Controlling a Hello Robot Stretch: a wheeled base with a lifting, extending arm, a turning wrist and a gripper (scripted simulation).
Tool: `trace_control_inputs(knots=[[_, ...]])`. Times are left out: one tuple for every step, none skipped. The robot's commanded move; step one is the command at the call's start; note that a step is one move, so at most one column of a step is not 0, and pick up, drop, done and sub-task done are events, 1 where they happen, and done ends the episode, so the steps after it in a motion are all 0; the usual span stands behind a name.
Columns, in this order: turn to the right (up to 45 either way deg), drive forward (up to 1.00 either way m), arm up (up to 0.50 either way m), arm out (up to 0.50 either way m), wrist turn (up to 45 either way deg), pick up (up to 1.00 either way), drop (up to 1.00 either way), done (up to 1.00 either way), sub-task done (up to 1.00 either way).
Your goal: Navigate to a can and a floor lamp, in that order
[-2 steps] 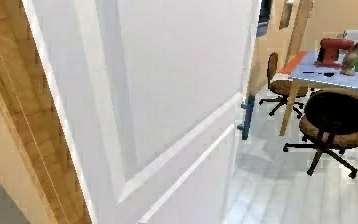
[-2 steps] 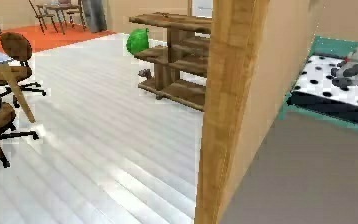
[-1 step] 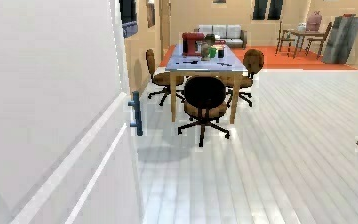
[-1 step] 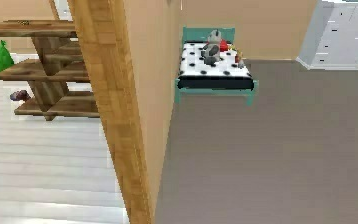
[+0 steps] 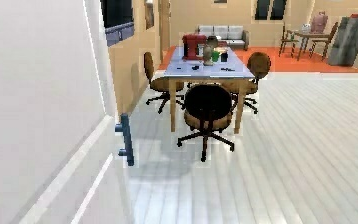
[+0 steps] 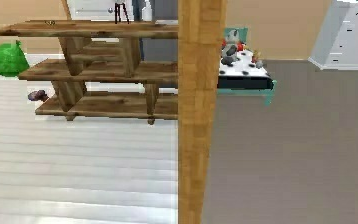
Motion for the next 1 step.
trace_control_inputs(knots=[[30.0, 0.00, 0.00, 0.00, 0.0, 0.00, 0.00, 0.00, 0.00]])
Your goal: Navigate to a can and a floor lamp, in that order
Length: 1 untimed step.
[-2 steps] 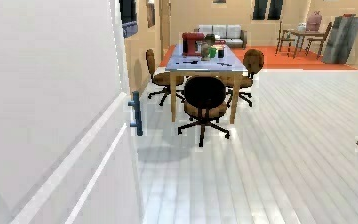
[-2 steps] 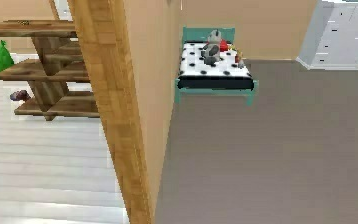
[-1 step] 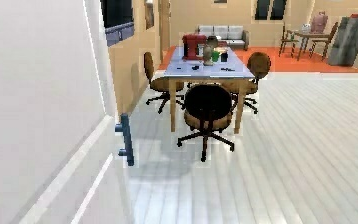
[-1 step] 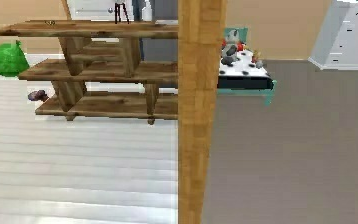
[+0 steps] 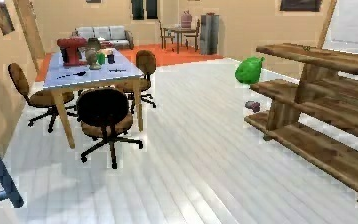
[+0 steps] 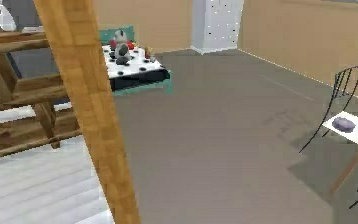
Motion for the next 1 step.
trace_control_inputs(knots=[[0.0, 1.00, 0.00, 0.00, 0.0, 0.00, 0.00, 0.00, 0.00]])
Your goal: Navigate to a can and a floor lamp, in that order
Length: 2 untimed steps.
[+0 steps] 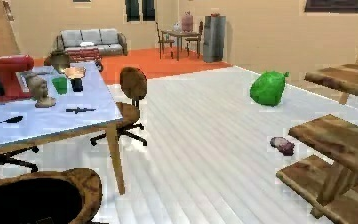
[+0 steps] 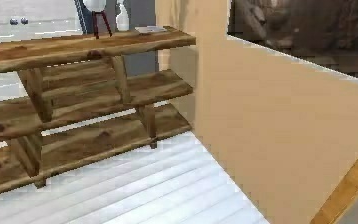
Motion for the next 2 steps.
trace_control_inputs(knots=[[0.0, 1.00, 0.00, 0.00, 0.0, 0.00, 0.00, 0.00, 0.00], [0.0, 1.00, 0.00, 0.00, 0.0, 0.00, 0.00, 0.00, 0.00]])
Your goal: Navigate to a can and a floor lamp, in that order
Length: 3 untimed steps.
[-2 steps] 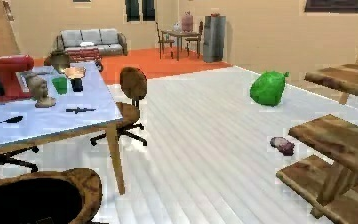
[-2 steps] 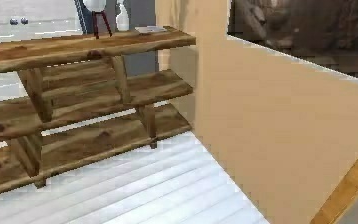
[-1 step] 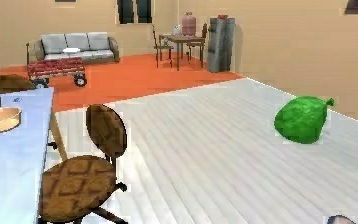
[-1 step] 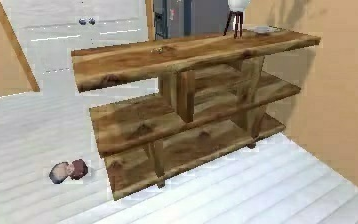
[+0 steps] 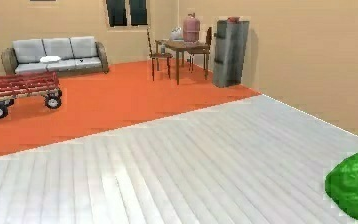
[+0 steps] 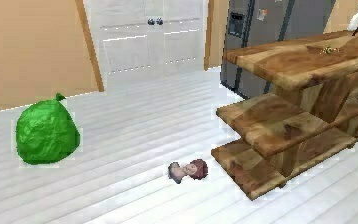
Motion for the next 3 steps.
trace_control_inputs(knots=[[0.0, 1.00, 0.00, 0.00, 0.0, 0.00, 0.00, 0.00, 0.00], [0.0, 1.00, 0.00, 0.00, 0.0, 0.00, 0.00, 0.00, 0.00], [0.0, 1.00, 0.00, 0.00, 0.0, 0.00, 0.00, 0.00, 0.00]])
